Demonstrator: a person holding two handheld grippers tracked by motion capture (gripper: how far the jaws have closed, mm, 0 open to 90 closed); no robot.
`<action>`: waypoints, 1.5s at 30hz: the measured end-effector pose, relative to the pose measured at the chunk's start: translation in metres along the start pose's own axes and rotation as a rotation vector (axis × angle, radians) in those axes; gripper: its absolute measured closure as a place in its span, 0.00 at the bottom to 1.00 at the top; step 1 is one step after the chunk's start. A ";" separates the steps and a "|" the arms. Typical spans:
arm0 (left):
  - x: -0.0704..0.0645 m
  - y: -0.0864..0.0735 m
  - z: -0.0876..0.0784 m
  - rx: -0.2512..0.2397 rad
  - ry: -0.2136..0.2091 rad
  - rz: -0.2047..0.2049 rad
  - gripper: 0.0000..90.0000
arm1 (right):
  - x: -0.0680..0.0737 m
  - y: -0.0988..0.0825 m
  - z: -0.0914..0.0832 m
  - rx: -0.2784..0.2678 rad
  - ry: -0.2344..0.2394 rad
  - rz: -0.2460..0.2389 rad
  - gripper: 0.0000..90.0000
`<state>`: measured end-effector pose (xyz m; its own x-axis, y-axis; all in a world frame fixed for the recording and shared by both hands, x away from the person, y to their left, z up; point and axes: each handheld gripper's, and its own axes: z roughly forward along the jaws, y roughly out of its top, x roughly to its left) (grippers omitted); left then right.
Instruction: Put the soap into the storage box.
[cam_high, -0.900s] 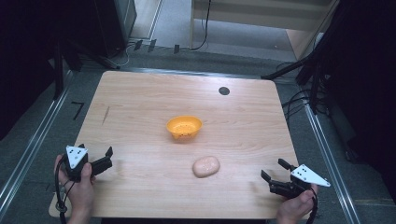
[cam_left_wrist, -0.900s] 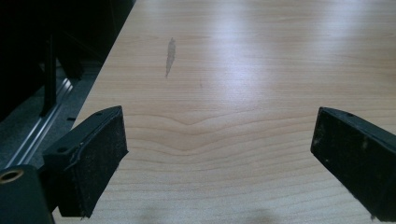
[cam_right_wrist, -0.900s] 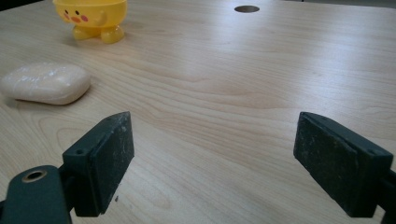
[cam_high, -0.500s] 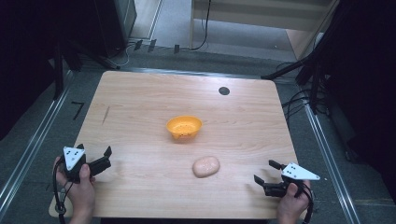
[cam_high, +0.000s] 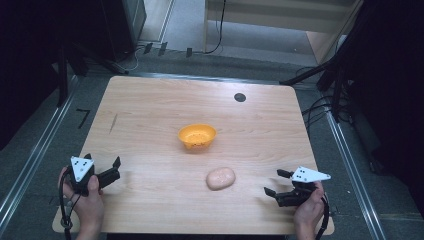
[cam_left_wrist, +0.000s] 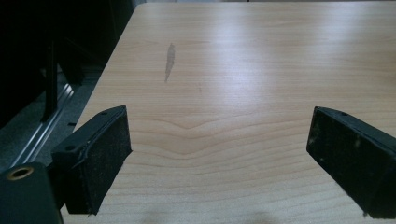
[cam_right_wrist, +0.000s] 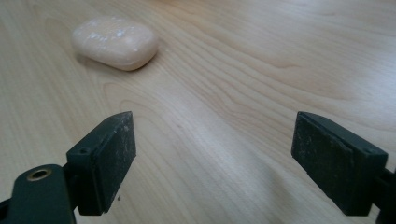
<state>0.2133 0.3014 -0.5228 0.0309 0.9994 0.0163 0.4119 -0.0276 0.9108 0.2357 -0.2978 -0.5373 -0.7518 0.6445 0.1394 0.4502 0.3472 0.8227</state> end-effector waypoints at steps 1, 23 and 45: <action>0.000 0.000 0.000 0.004 -0.001 0.006 0.08 | 0.000 0.000 0.000 0.000 0.000 0.000 0.18; 0.000 0.001 0.002 0.026 0.002 0.000 0.08 | 0.011 0.042 0.030 0.163 0.071 -0.207 0.24; 0.000 0.002 0.004 0.042 0.000 0.000 0.08 | 0.020 0.080 0.066 0.269 0.195 -0.396 0.28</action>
<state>0.2177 0.3012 -0.5228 0.0305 0.9994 0.0162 0.4494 -0.0282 0.8929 0.2882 -0.2120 -0.5044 -0.9538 0.2987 -0.0328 0.2019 0.7179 0.6662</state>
